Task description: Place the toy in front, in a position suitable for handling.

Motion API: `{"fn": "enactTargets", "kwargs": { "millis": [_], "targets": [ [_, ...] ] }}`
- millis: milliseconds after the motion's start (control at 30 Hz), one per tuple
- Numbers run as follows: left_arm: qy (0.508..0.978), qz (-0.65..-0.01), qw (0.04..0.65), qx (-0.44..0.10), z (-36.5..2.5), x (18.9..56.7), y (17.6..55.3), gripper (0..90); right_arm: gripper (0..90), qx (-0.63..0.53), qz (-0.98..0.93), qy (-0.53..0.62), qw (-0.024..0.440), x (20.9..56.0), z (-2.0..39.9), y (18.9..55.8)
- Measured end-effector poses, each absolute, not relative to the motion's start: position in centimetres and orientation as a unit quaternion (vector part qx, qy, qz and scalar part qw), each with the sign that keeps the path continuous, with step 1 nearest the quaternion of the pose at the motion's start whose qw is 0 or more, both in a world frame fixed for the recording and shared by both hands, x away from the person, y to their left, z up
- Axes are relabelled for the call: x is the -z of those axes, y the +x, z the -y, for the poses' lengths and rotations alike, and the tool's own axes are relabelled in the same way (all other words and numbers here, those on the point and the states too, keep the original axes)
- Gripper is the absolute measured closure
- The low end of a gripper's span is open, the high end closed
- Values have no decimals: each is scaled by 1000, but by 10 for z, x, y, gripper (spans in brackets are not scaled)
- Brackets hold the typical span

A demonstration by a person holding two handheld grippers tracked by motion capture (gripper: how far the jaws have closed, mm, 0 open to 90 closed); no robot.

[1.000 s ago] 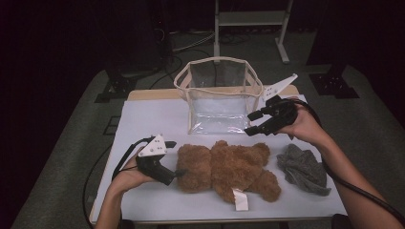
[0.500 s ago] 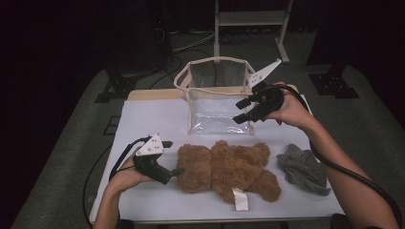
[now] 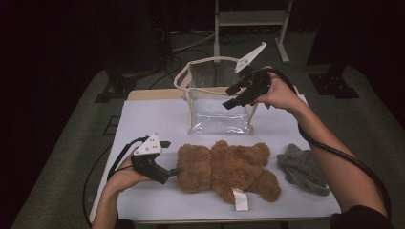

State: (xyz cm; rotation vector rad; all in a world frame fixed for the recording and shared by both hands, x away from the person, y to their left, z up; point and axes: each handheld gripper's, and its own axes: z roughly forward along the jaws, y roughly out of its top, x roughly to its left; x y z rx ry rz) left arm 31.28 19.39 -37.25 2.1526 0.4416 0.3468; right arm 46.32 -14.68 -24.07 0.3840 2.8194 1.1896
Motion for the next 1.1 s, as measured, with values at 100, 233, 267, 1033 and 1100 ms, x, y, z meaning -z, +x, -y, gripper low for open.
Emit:
{"fn": "enactTargets", "kwargs": {
  "millis": [100,233,267,1033,1100],
  "targets": [
    [868,-178,442,-140,-195,373,313,31,339,-386,-913,127,29,240,141,471],
    [868,-179,443,-138,-197,373,313,31,342,-391,-911,130,28,241,137,483],
    [867,-181,444,-137,-197,374,313,31,348,-391,-911,132,28,241,136,486],
    [863,-190,448,-136,-208,373,312,31,657,-352,-919,178,21,273,125,519],
    [861,-192,450,-136,-208,372,311,31,723,-349,-919,184,22,275,125,518]
  ]
}}
